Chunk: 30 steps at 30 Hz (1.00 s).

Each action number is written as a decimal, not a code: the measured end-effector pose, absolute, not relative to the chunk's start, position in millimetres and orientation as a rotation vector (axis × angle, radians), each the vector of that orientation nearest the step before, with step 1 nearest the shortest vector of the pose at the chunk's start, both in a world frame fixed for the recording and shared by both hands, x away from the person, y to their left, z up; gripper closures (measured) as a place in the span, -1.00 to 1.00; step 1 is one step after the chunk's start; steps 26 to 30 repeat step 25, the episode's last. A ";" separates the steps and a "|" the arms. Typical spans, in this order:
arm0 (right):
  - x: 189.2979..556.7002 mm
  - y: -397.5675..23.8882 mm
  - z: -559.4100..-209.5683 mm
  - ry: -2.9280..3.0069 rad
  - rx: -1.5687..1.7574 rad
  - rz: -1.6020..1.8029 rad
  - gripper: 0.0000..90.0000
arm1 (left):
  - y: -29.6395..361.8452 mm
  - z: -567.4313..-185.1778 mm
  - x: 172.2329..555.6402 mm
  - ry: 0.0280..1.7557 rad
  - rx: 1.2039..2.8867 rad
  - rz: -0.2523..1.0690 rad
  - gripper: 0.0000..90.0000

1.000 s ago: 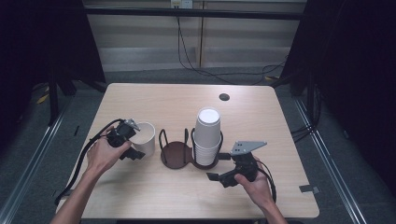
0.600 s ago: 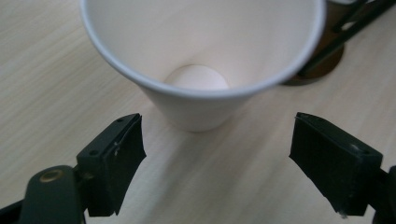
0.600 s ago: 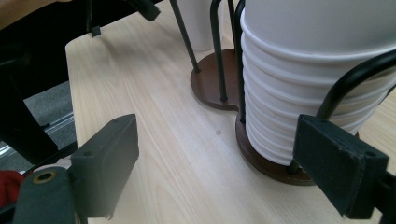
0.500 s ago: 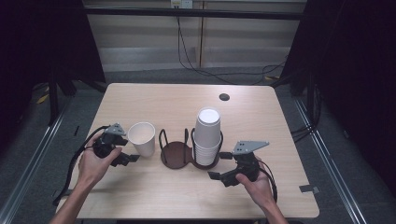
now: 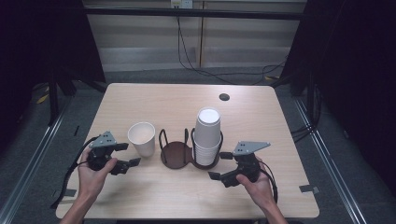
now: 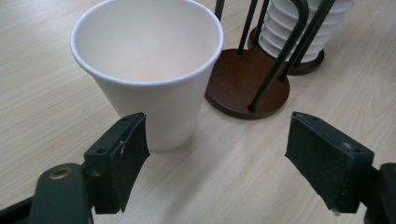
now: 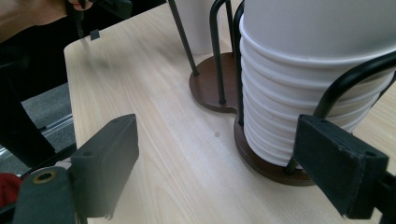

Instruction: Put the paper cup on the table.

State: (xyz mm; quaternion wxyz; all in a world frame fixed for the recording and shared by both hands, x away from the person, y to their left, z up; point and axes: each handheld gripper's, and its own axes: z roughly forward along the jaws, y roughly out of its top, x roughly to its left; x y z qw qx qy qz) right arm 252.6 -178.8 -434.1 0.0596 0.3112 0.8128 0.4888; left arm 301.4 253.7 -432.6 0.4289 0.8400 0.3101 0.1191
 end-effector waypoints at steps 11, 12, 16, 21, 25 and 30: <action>251.6 -179.8 -434.2 2.447 0.947 1.484 -0.68 | 244.5 -435.2 260.6 0.753 2.038 0.328 -0.54; 251.5 -179.8 -434.4 2.448 0.948 1.481 -0.68 | 242.7 -437.5 256.3 0.765 2.011 0.311 -0.55; 251.0 -180.2 -434.2 2.433 0.954 1.483 -0.68 | 239.4 -442.5 249.7 0.751 1.948 0.295 -0.59; 250.5 -179.0 -436.1 2.409 0.975 1.475 -0.68 | 216.9 -456.9 245.0 0.740 1.952 0.241 -0.62; 252.4 -174.9 -436.3 2.376 0.996 1.498 -0.68 | 197.3 -455.1 245.0 0.714 1.953 0.239 -0.61; 252.4 -174.9 -436.3 2.376 0.996 1.498 -0.68 | 197.3 -455.1 245.0 0.714 1.953 0.239 -0.61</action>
